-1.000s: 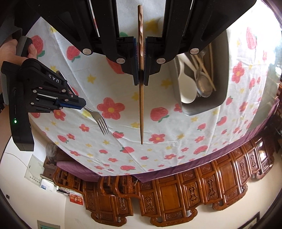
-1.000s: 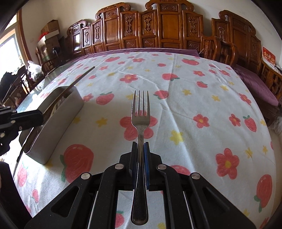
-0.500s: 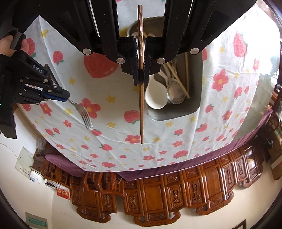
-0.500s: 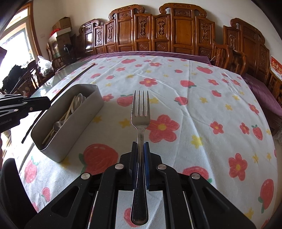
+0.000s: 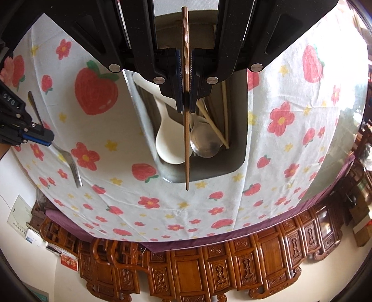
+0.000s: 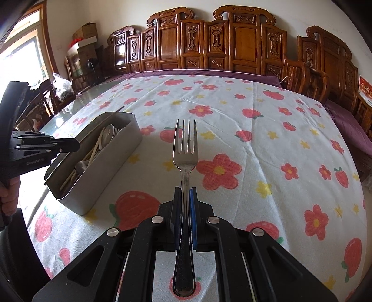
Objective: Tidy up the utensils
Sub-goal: 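Carry the chopstick into the metal tray and open the left gripper, then carry the metal fork into the metal tray and open the right gripper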
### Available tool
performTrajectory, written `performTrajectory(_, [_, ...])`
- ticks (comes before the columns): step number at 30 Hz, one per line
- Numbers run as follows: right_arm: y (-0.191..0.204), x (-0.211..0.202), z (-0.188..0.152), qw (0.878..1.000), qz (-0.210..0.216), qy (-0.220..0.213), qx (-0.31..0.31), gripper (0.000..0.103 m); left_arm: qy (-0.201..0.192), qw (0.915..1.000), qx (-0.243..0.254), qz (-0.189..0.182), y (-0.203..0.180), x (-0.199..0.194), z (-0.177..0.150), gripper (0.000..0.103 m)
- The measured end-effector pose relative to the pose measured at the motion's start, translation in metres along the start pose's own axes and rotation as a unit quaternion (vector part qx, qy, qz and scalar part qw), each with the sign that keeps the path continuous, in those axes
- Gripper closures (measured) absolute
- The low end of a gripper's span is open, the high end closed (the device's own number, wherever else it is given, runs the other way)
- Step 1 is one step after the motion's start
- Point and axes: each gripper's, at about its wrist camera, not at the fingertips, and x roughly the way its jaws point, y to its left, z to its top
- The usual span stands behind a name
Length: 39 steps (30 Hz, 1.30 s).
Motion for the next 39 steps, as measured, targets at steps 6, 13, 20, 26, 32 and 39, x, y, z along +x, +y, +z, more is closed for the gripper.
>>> performTrajectory(6, [0.006, 0.001, 0.001, 1.0, 0.003, 0.002, -0.004, 0.094, 0.017, 0.9998, 0.004, -0.001, 0.008, 0.017, -0.006, 0.099])
performTrajectory(13, [0.014, -0.002, 0.002, 1.0, 0.011, -0.002, -0.006, 0.094, 0.02, 0.9998, 0.007, -0.004, 0.014, 0.028, -0.01, 0.098])
performTrajectory(20, [0.03, -0.013, 0.009, 1.0, 0.021, -0.012, -0.012, 0.094, 0.017, 0.9998, -0.003, -0.01, 0.024, 0.024, -0.01, 0.092])
performTrajectory(26, [0.047, -0.023, 0.019, 0.999, 0.015, -0.019, -0.022, 0.094, -0.009, 0.9997, -0.014, -0.015, 0.033, -0.001, -0.009, 0.086])
performTrajectory(32, [0.067, -0.028, 0.022, 0.999, 0.022, -0.019, -0.015, 0.094, -0.034, 0.9991, -0.017, -0.019, 0.041, -0.032, -0.009, 0.081])
performTrajectory(39, [0.096, -0.025, 0.037, 0.999, 0.033, -0.013, -0.03, 0.094, -0.062, 0.9975, -0.027, -0.021, 0.057, -0.065, -0.005, 0.08])
